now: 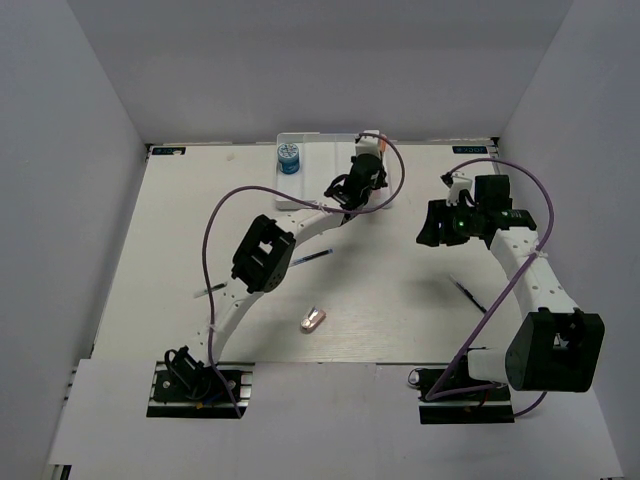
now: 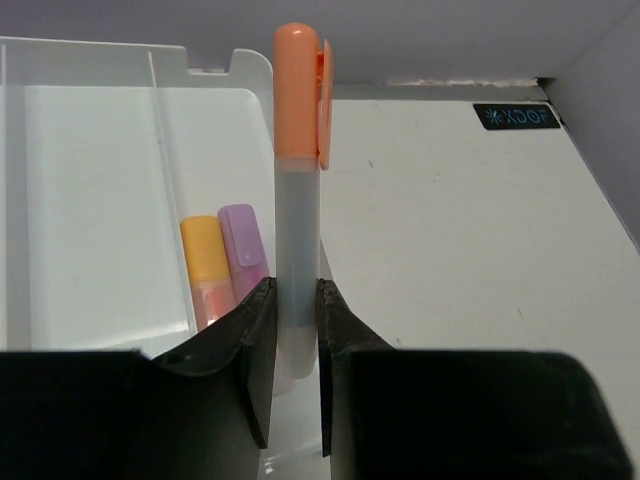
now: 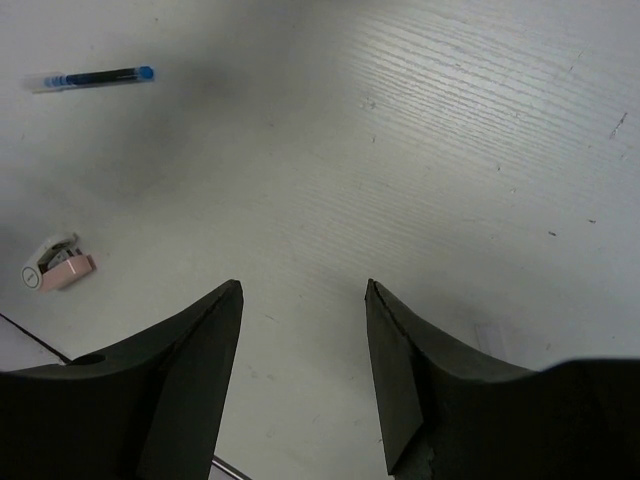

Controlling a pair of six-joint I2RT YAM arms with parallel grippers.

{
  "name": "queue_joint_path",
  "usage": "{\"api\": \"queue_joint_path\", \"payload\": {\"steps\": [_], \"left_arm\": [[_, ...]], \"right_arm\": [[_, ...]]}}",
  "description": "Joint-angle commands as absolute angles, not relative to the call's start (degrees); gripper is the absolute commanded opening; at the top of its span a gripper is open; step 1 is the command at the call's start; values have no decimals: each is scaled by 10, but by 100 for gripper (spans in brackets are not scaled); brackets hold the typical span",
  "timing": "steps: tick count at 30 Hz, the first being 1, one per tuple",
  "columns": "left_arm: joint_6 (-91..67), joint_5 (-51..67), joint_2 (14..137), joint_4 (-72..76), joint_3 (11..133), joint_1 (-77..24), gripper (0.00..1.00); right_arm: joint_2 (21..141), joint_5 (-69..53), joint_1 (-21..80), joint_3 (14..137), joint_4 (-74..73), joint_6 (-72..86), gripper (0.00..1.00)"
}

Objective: Sort the stationery into containers
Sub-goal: Place the pen in the storage box.

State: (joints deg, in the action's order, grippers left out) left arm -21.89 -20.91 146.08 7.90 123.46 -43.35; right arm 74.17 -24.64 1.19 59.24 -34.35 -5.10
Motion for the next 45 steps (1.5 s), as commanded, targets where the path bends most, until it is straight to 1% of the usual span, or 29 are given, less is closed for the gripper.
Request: {"api": "queue_joint_path", "payload": {"steps": [1,11,30,41,45], "left_arm": [[-214,-250,1440,136,1253,-433,0],[-236,-221,1472,149,1240,-433,0],[-249,-203,1495,147,1227,-439,0],[-283,-203,1502,134,1225,-444,7],[-287,-200,1503,132,1227,-444,13]], "right_arm": [[723,-265,9,597,-359,-72,58],[741,-287,9,597,-369,-83,56],[743,-289,7,595,-372,-91,57],[742,-287,7,592,-372,-94,56],[741,-289,7,591,-372,-92,56]]}}
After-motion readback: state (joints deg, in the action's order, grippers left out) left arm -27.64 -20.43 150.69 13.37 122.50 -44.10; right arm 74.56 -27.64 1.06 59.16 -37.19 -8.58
